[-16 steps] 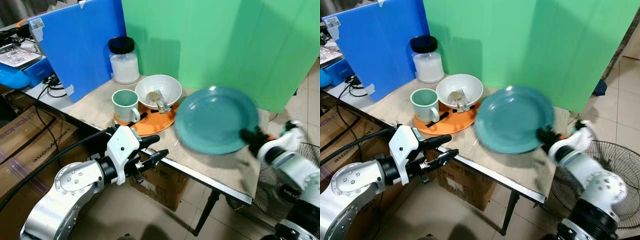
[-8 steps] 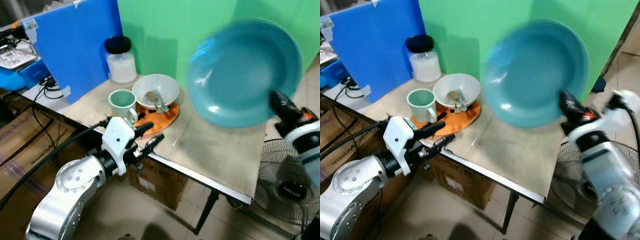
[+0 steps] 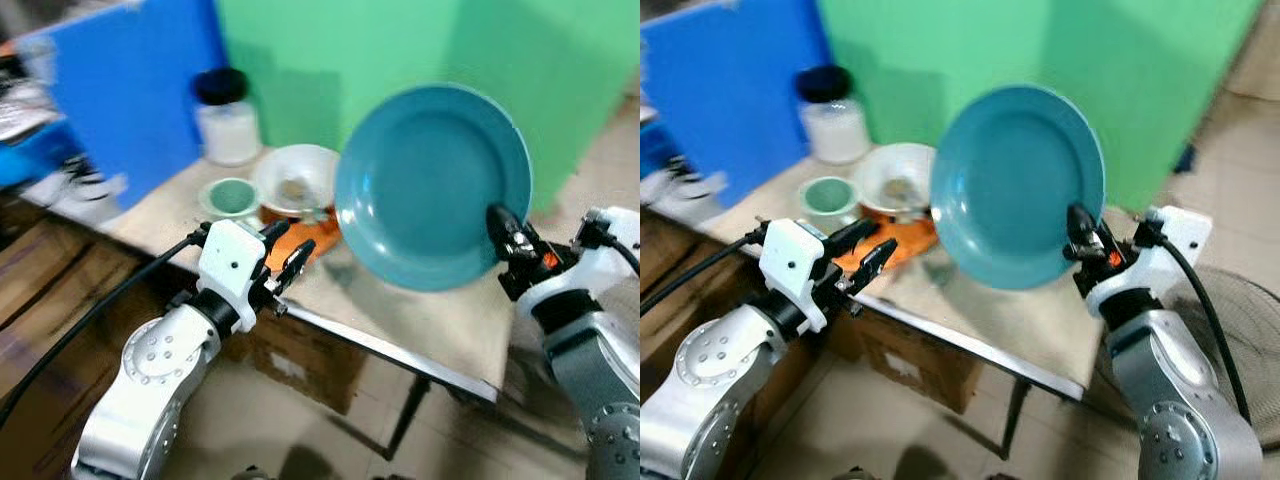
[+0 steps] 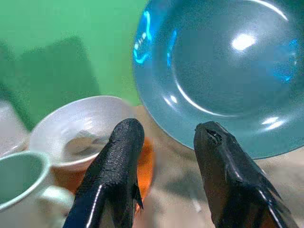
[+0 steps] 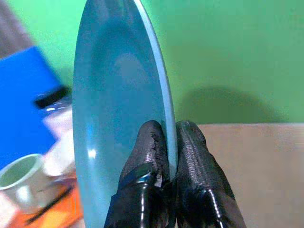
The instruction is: Setting the table
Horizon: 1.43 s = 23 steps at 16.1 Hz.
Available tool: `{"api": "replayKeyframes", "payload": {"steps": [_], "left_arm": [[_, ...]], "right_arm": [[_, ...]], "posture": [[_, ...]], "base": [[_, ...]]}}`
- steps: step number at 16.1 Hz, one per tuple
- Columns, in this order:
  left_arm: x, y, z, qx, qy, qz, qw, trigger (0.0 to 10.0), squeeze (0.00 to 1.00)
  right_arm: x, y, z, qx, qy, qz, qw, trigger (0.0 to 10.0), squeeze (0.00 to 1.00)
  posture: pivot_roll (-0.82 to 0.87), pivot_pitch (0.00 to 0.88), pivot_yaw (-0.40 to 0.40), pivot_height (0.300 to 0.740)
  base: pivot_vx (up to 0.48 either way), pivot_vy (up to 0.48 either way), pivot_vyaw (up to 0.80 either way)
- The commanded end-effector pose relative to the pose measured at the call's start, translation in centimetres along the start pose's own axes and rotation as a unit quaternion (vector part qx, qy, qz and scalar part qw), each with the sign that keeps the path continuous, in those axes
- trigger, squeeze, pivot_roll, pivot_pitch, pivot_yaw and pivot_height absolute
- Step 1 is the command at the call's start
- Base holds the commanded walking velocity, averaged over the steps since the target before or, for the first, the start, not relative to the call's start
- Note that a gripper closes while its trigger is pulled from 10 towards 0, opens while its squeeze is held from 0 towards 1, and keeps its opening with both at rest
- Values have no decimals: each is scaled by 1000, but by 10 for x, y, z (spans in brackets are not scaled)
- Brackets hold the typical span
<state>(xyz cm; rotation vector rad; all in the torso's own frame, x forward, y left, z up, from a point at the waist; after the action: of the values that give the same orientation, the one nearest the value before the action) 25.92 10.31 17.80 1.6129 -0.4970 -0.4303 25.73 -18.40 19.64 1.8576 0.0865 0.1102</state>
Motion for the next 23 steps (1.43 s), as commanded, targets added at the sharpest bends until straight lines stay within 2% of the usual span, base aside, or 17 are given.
{"api": "replayKeyframes", "payload": {"steps": [1,3,6,9,13,15,20,23], "left_arm": [[2,0,-1,4,9,1,1000,10000,0],[3,-2,-2,8,19,3,1000,10000,0],[6,4,-6,4,40,20,999,10000,0],[6,5,-6,8,44,24,999,10000,0],[6,6,-12,10,65,27,997,10000,0],[5,5,-14,12,71,26,997,10000,0],[4,7,-20,16,80,29,996,10000,0],[4,6,-19,18,77,28,996,10000,0]], "right_arm": [[-3,9,-6,-4,2,32,999,10000,0],[-3,9,-7,-10,-1,44,999,10000,0],[-4,16,3,-11,-38,65,997,10000,0],[-1,20,3,-7,-50,81,995,10000,0],[3,17,8,-11,-74,71,995,10000,0],[5,15,4,-14,-63,65,996,10000,0],[12,12,-7,-29,-32,51,998,10000,0],[12,10,-7,-38,-32,43,998,10000,0]], "posture": [[90,0,40,740],[86,0,40,740],[81,0,34,740],[83,0,26,740],[84,0,21,740],[84,0,21,740],[92,0,16,740],[90,0,17,740]], "base": [[0,0,-769],[0,0,-769],[0,0,-779],[0,0,-781],[0,0,-788],[0,0,-788],[0,0,0],[0,0,0]]}}
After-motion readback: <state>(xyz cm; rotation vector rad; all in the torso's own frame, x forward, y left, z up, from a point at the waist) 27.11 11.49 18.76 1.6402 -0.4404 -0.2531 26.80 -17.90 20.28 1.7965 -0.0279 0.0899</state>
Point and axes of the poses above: a point about 5 cm out from each wrist's last joint towards the gripper, its own x axis pointing out of the wrist towards the gripper, its own y axis along the axis of the wrist's last joint, z = x × y, the point moved 3 cm from there along x, pointing out of the wrist towards the gripper, and after that the axes turned 4 degrees about -x, right-handed, at the moved point
